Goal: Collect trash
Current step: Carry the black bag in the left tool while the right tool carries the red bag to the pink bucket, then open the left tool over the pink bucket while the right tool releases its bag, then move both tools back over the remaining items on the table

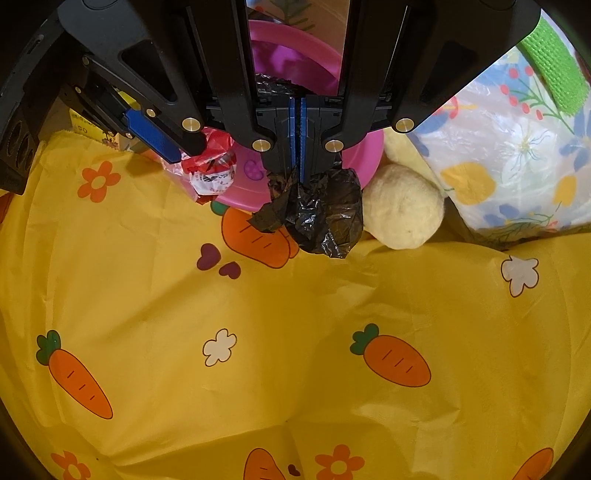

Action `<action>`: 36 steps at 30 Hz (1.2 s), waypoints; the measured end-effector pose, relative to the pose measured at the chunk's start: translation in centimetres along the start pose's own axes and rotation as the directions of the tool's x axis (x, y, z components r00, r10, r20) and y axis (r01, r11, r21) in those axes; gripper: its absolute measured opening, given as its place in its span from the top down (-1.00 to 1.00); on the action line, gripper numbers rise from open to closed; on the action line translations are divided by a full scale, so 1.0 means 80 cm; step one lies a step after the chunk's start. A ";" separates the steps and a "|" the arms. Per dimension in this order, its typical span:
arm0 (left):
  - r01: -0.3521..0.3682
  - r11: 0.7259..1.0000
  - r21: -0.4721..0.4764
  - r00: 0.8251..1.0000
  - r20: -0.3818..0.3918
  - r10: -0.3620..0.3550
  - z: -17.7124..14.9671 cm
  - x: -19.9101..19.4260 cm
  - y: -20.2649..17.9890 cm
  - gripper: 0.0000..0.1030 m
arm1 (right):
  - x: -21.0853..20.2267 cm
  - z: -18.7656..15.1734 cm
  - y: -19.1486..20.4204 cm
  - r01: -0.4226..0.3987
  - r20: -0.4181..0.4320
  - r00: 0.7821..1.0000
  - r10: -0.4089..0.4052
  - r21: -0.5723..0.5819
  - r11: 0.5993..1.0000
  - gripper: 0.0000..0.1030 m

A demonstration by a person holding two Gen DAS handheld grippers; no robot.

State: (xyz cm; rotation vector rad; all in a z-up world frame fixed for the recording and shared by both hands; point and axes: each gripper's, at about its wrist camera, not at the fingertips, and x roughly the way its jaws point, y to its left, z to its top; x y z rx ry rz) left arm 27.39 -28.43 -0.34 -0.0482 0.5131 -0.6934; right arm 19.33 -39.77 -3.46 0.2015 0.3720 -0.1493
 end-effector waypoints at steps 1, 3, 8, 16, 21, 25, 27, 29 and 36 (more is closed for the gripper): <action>0.003 1.000 0.002 1.000 -0.004 -0.003 -0.001 0.001 0.000 0.99 | 0.001 -0.001 -0.001 0.000 -0.002 1.000 0.000 0.003 1.000 0.54; 0.008 1.000 0.003 1.000 -0.013 -0.008 -0.002 0.003 0.000 0.99 | 0.003 -0.002 -0.002 0.002 -0.005 1.000 -0.002 0.004 1.000 0.53; 0.014 1.000 -0.001 0.999 -0.036 -0.014 -0.005 0.008 0.002 0.72 | 0.005 -0.003 -0.007 0.007 -0.009 1.000 -0.006 0.014 1.000 0.15; -0.048 0.998 -0.032 0.998 0.031 0.050 -0.006 -0.016 0.012 -0.58 | -0.004 -0.009 -0.013 0.020 -0.014 1.000 -0.019 0.026 0.999 -0.08; -0.107 0.993 -0.043 0.992 0.067 0.110 -0.009 -0.043 0.021 -0.81 | -0.014 -0.010 -0.010 0.024 -0.004 1.000 -0.024 0.031 0.999 -0.33; -0.144 0.989 -0.046 0.986 0.083 0.147 -0.017 -0.069 0.028 -0.87 | -0.023 -0.012 -0.007 0.026 -0.001 1.000 -0.026 0.041 0.999 -0.49; -0.160 0.986 -0.051 0.983 0.080 0.164 -0.021 -0.080 0.029 -0.88 | -0.027 -0.014 -0.003 0.023 -0.005 1.000 -0.023 0.042 0.999 -0.55; -0.177 0.983 -0.050 0.980 0.080 0.181 -0.027 -0.092 0.030 -0.88 | -0.033 -0.017 0.002 0.025 -0.006 1.000 -0.025 0.035 0.999 -0.56; -0.274 0.960 -0.054 0.957 0.084 0.278 -0.048 -0.139 0.039 -0.88 | -0.059 -0.027 0.024 0.026 -0.015 1.000 -0.026 0.006 1.000 -0.62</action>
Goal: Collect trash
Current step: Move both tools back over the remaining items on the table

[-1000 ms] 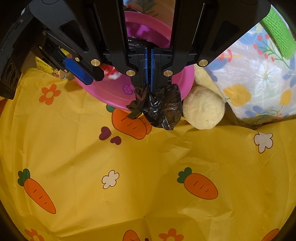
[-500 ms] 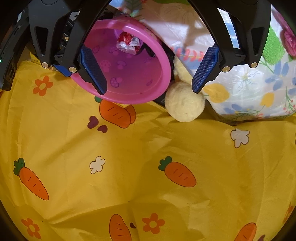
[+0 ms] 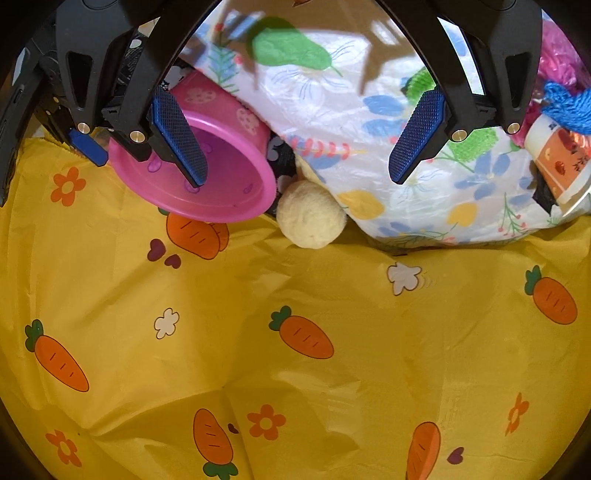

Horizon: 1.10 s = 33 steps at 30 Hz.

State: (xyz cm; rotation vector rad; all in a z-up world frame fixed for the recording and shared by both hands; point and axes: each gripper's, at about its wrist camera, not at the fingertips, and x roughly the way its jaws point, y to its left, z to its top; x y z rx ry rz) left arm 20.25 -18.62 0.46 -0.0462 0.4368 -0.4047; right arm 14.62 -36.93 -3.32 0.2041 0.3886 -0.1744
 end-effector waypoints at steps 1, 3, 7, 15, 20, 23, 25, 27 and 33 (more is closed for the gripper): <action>-0.010 1.000 -0.004 1.000 0.004 0.010 -0.002 -0.007 0.004 -0.88 | -0.005 -0.002 0.005 0.000 0.004 1.000 0.000 -0.007 1.000 -0.63; -0.031 0.999 -0.014 0.999 0.008 0.031 -0.007 -0.022 0.013 -0.88 | -0.017 -0.005 0.014 -0.003 0.014 1.000 0.004 -0.018 1.000 -0.63; -0.072 0.997 -0.022 0.997 0.007 0.072 -0.019 -0.046 0.025 -0.88 | -0.039 -0.011 0.034 -0.011 0.036 0.999 0.012 -0.036 0.999 -0.63; -0.127 0.992 -0.026 0.992 0.016 0.128 -0.043 -0.093 0.050 -0.88 | -0.074 -0.028 0.063 -0.043 0.043 0.998 0.045 -0.051 0.998 -0.63; -0.196 0.980 -0.035 0.980 0.027 0.197 -0.059 -0.123 0.072 -0.88 | -0.088 -0.041 0.088 -0.078 0.026 0.996 0.080 -0.062 0.995 -0.63; -0.229 0.972 -0.050 0.973 0.028 0.231 -0.069 -0.141 0.090 -0.88 | -0.093 -0.047 0.105 -0.110 0.015 0.994 0.112 -0.078 0.991 -0.63; -0.263 0.963 -0.059 0.964 0.031 0.265 -0.074 -0.152 0.105 -0.88 | -0.097 -0.051 0.121 -0.134 0.008 0.991 0.135 -0.092 0.987 -0.63; -0.297 0.952 -0.070 0.954 0.031 0.299 -0.082 -0.164 0.121 -0.88 | -0.101 -0.056 0.135 -0.155 0.001 0.988 0.156 -0.107 0.982 -0.63; -0.405 0.908 -0.106 0.913 0.012 0.409 -0.099 -0.197 0.176 -0.88 | -0.108 -0.067 0.179 -0.225 -0.026 0.974 0.224 -0.149 0.963 -0.63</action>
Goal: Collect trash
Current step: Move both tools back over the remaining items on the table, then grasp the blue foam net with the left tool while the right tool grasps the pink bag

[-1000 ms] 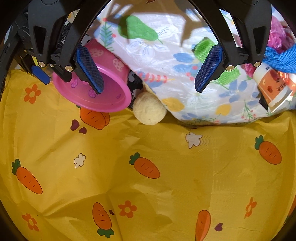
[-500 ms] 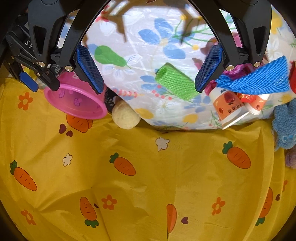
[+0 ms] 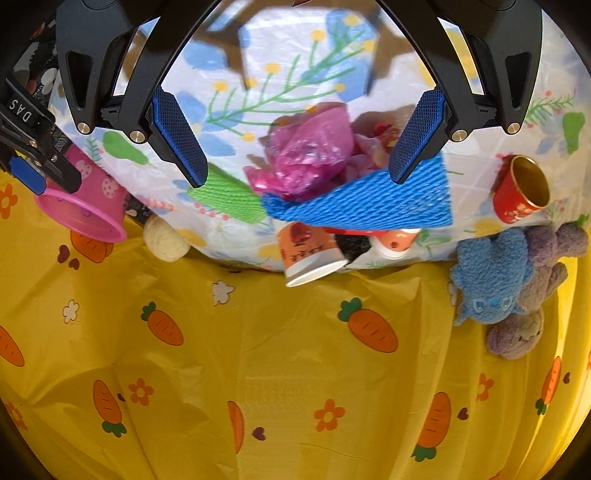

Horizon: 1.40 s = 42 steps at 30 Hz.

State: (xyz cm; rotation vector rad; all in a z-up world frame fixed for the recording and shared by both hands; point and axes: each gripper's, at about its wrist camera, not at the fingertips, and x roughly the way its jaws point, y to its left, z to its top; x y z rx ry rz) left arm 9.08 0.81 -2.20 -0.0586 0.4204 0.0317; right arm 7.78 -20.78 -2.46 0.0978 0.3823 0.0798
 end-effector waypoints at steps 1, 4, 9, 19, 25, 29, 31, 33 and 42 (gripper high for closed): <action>-0.016 1.000 -0.016 1.000 -0.003 0.015 -0.001 -0.001 0.012 -0.88 | 0.001 -0.001 0.008 -0.010 -0.004 1.000 0.010 -0.008 1.000 -0.63; -0.049 0.997 -0.063 0.999 -0.014 0.048 0.000 -0.001 0.047 -0.88 | 0.006 -0.004 0.029 -0.048 -0.020 0.999 0.048 -0.020 0.999 -0.63; -0.068 0.990 -0.121 0.998 -0.023 0.065 0.004 0.002 0.091 -0.88 | 0.018 -0.010 0.069 -0.108 -0.047 0.993 0.106 -0.053 0.993 -0.63; 0.040 0.970 -0.239 0.993 -0.100 -0.066 0.010 0.044 0.131 -0.34 | 0.040 -0.016 0.123 -0.188 -0.094 0.979 0.180 -0.094 0.978 -0.63; 0.091 0.964 -0.250 0.984 -0.126 -0.125 0.009 0.054 0.128 0.59 | 0.053 -0.016 0.137 -0.209 -0.124 0.973 0.196 -0.101 0.973 -0.63; 0.116 0.964 -0.239 0.985 -0.094 -0.142 0.013 0.043 0.121 0.88 | 0.062 -0.018 0.146 -0.235 -0.150 0.964 0.220 -0.093 0.967 -0.63; 0.131 0.961 -0.242 0.987 -0.055 -0.148 0.018 0.029 0.120 0.89 | 0.068 -0.018 0.150 -0.245 -0.172 0.959 0.227 -0.090 0.965 -0.63; 0.133 0.962 -0.240 0.990 -0.010 -0.139 0.026 0.010 0.120 0.89 | 0.073 -0.017 0.152 -0.263 -0.201 0.949 0.244 -0.074 0.962 -0.63; 0.035 0.981 -0.191 0.997 0.078 -0.020 0.039 -0.033 0.121 0.89 | 0.098 -0.003 0.178 -0.290 -0.254 0.931 0.264 -0.071 0.954 -0.63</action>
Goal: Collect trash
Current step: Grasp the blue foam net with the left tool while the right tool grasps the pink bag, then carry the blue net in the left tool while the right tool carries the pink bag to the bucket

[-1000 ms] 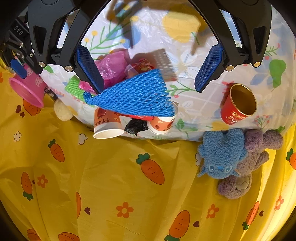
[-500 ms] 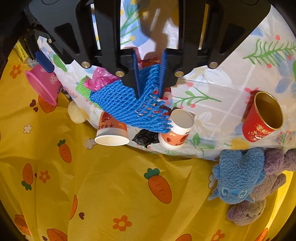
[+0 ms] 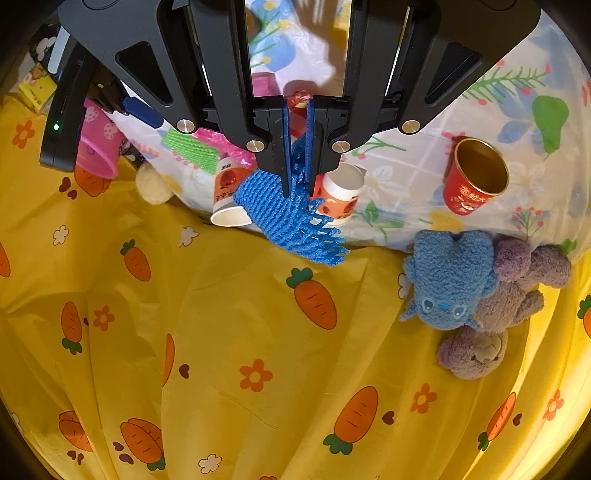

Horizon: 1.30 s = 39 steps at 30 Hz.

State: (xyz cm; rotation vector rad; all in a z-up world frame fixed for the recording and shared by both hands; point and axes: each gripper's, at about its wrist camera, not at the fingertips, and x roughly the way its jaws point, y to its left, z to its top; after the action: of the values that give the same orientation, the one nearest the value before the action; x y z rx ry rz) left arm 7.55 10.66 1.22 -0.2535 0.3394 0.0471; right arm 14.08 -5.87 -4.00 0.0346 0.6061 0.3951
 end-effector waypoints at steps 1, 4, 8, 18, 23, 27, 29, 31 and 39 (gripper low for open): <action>-0.001 1.000 -0.003 1.000 -0.005 0.001 -0.002 0.001 0.002 0.89 | 0.007 0.003 0.002 -0.004 -0.010 1.000 0.004 0.000 1.000 -0.63; -0.003 1.000 -0.011 1.000 -0.009 0.003 -0.005 0.000 0.007 0.89 | 0.025 0.008 0.005 -0.013 -0.049 0.999 0.014 0.014 1.000 -0.63; -0.008 1.000 -0.006 1.000 -0.004 0.008 -0.006 0.000 0.012 0.89 | 0.041 0.010 0.009 -0.010 -0.077 0.997 0.011 0.011 1.000 -0.61; 0.009 1.000 0.003 1.000 -0.022 -0.009 -0.012 0.004 0.009 0.89 | 0.056 -0.003 0.006 -0.071 -0.157 0.985 0.070 -0.003 0.997 0.35; 0.015 1.000 0.009 1.000 -0.019 -0.014 -0.014 0.002 0.005 0.89 | 0.033 -0.010 -0.005 -0.090 -0.123 0.988 0.088 -0.007 0.996 0.55; 0.019 1.000 0.011 1.000 -0.016 -0.019 -0.015 -0.002 0.000 0.89 | 0.002 -0.017 -0.023 -0.099 -0.087 0.991 0.100 0.016 0.995 0.55; 0.023 1.000 0.015 1.000 -0.015 -0.023 -0.015 -0.003 -0.003 0.89 | -0.014 -0.019 -0.035 -0.091 -0.063 0.994 0.093 0.029 0.995 0.55; 0.030 0.999 0.017 0.999 -0.015 -0.030 -0.015 -0.005 -0.008 0.89 | -0.029 -0.023 -0.046 -0.083 -0.040 0.996 0.085 0.044 0.996 0.55; 0.063 0.997 0.050 0.998 -0.001 -0.063 -0.015 -0.018 -0.038 0.89 | -0.073 -0.030 -0.081 -0.050 0.022 0.999 0.048 0.085 0.995 0.55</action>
State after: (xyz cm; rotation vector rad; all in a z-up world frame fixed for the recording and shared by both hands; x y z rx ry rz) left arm 6.02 7.40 1.31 -0.2140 0.3312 -0.0238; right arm 10.63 -14.24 -3.72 0.1351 0.6033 0.4161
